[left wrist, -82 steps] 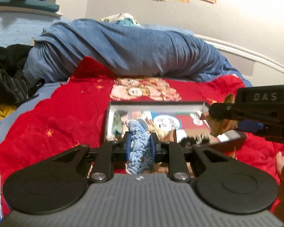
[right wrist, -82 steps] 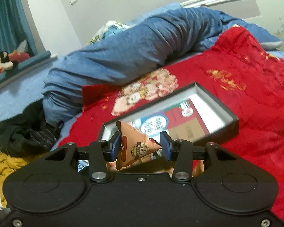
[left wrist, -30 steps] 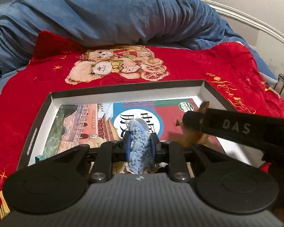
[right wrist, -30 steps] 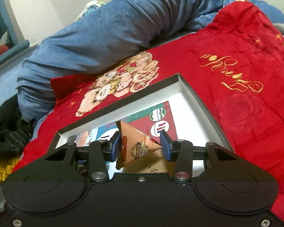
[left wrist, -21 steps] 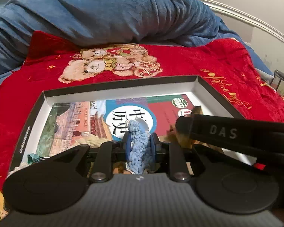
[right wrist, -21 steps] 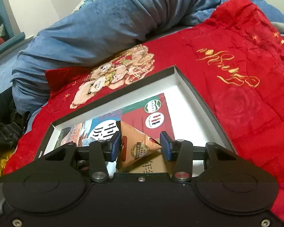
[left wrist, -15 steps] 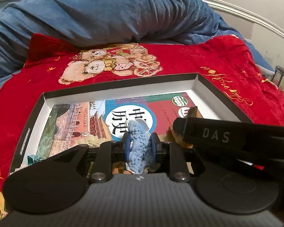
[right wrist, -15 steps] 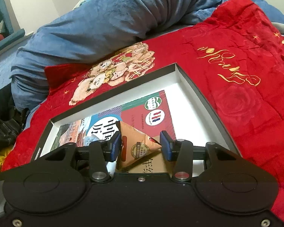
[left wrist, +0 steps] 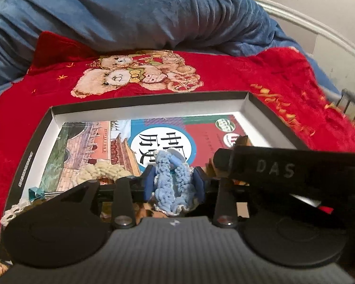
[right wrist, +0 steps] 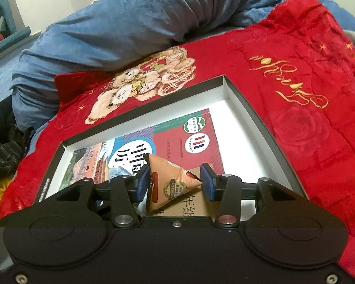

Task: Organize objects
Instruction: 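Open left tool to drop blue ring while right tool releases packet, then move both tools back toward the pile beside the box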

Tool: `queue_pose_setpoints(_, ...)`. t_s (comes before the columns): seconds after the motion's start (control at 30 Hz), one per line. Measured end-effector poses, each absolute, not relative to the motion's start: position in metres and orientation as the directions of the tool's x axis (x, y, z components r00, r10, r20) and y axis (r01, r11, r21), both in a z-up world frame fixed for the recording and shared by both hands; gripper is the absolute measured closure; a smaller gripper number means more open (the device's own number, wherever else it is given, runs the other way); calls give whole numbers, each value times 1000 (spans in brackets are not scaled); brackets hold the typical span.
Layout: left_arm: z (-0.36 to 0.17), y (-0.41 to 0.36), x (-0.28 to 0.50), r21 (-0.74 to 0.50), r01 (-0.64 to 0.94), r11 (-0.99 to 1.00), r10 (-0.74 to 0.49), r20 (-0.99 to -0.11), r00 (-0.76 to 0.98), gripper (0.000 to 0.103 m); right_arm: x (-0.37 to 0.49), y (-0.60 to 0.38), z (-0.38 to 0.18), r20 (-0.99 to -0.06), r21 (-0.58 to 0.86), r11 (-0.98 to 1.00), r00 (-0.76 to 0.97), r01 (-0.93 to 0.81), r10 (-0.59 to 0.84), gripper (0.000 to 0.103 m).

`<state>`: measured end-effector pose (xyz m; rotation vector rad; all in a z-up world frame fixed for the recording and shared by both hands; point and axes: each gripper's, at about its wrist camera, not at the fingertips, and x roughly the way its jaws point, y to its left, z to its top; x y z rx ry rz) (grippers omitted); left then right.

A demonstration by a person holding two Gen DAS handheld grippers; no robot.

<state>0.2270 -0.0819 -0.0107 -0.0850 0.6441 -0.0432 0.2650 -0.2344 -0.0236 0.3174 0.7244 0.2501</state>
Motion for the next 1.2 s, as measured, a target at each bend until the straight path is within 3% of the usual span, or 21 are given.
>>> queue_pose_setpoints(0.3, 45, -33, 187, -278, -4, 961, -139, -494, 858, 34, 231, -246, 31, -508, 398, 903, 780, -164, 365, 49)
queue_pose_setpoints(0.37, 62, -24, 178, -303, -9, 953, -138, -460, 877, 32, 222, -244, 52, -491, 372, 913, 798, -170, 349, 43)
queue_pose_setpoints(0.4, 69, -22, 173, -305, -15, 952, -128, -444, 887, 30, 216, -244, 61, -477, 367, 913, 806, -179, 350, 36)
queue_pose_setpoints(0.5, 92, -16, 157, -280, -15, 960, -107, -416, 903, 27, 194, -243, 88, -424, 364, 904, 825, -224, 375, 31)
queue_pose_setpoints(0.63, 109, -16, 128, -190, 32, 981, -103, -373, 922, 21, 162, -243, 114, -382, 319, 919, 856, -232, 348, 11)
queue_pose_setpoints(0.73, 113, -15, 107, -105, 38, 994, -71, -331, 941, 15, 134, -249, 121, -364, 283, 938, 883, -200, 298, 7)
queue_pose_setpoints(1.0, 72, 0, 88, -134, -32, 990, -22, -382, 924, 15, 98, -283, 92, -291, 399, 899, 904, -181, 312, 0)
queue_pose_setpoints(1.2, 27, 5, 81, -227, -55, 972, -55, -451, 891, 15, 109, -277, 37, -364, 379, 913, 883, -151, 297, 1)
